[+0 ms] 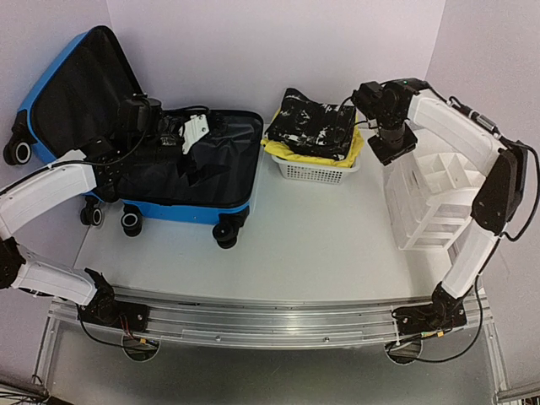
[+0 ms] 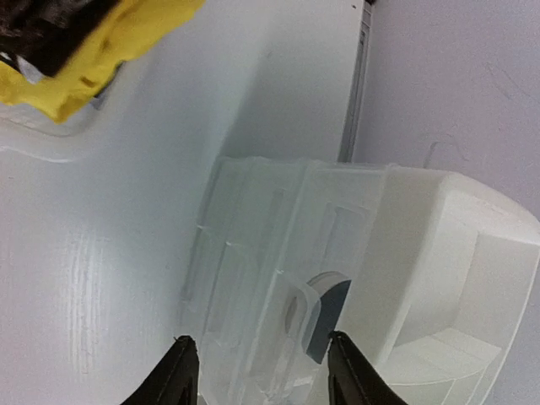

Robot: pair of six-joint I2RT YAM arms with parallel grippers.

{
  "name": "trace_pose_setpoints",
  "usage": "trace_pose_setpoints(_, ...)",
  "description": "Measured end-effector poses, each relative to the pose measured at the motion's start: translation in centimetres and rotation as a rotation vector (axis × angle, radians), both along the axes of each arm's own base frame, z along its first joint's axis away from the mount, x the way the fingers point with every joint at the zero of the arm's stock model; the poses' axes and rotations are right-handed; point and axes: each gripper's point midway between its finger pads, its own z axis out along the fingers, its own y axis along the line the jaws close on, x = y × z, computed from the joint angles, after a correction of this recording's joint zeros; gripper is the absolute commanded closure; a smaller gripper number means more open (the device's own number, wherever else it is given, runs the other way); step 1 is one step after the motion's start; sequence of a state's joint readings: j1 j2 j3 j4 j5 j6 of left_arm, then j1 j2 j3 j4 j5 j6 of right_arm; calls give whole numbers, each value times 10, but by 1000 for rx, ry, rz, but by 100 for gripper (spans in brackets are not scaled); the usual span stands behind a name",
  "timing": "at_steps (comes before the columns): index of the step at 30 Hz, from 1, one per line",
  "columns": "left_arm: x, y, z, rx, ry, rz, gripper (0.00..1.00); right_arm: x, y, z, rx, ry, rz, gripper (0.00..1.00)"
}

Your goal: Open, take out, and arrange the luggage

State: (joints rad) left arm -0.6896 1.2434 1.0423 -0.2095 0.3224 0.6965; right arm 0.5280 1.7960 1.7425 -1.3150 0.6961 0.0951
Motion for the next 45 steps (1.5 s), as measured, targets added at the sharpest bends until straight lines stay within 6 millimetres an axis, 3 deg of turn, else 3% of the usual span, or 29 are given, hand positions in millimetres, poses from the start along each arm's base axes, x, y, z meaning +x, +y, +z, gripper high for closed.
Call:
trace_pose_setpoints(3,26,24,3,-81,95,136,0,3,25,12,202,-74,20,31)
trace_pose_setpoints(6,59,68,7,-170,178,331,0,3,47,17,391,-155,48,29)
trace_pose_setpoints(8,69,97,8,-219,218,441,0,4,59,14,481,-190,63,28)
trace_pose_setpoints(10,71,118,9,-265,252,518,0,8,72,5,563,-222,78,27)
trace_pose_setpoints(14,66,162,0,-352,321,651,0,7,93,-33,713,-252,119,26)
trace_pose_setpoints(17,61,203,-26,-401,380,778,0,-11,96,-63,793,-259,157,26)
trace_pose_setpoints(19,54,220,-46,-407,416,834,0,-23,97,-68,843,-287,190,26)
trace_pose_setpoints(22,38,230,-71,-404,463,855,0,-33,100,-52,914,-357,259,25)
trace_pose_setpoints(27,21,243,-88,-408,465,844,0,-45,97,-24,962,-497,360,23)
trace_pose_setpoints(35,9,264,-102,-425,451,937,0,-67,56,-59,833,-566,317,21)
trace_pose_setpoints(45,12,294,-111,-468,452,1137,0,-78,34,-66,799,-640,277,21)
